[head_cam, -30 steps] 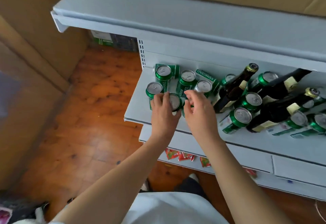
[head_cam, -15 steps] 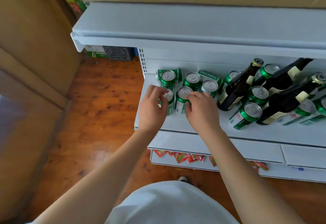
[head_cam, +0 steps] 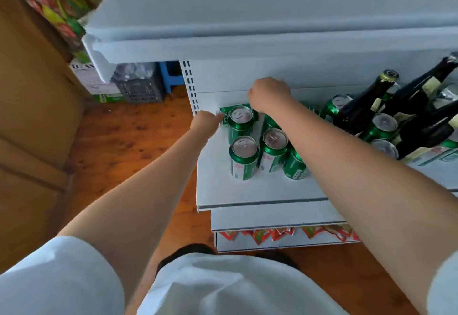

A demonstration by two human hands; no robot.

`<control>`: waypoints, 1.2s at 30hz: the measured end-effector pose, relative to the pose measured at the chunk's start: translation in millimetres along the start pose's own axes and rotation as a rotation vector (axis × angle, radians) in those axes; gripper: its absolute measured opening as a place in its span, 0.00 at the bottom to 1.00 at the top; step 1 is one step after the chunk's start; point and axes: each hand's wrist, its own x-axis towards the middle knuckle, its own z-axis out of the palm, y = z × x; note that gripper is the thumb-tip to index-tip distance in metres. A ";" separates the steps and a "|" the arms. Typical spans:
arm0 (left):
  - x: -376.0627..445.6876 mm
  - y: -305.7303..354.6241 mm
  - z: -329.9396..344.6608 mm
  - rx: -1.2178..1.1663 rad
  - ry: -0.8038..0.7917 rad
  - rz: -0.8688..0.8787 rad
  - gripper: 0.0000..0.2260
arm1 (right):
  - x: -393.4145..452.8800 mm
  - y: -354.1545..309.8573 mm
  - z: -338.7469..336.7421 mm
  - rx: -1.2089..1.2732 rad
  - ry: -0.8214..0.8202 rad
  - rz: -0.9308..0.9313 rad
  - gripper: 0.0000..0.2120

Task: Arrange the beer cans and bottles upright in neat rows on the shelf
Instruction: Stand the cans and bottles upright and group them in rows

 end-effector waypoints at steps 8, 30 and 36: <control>18.5 -13.9 12.0 -0.270 -0.007 0.032 0.14 | 54.9 -23.7 25.1 0.073 -0.262 0.236 0.08; -3.6 11.8 -10.8 0.007 -0.020 0.040 0.12 | -8.5 59.7 16.1 0.358 0.183 0.336 0.09; -37.4 31.6 -11.0 0.090 0.293 0.148 0.17 | 3.1 95.9 31.5 0.186 -0.222 0.386 0.17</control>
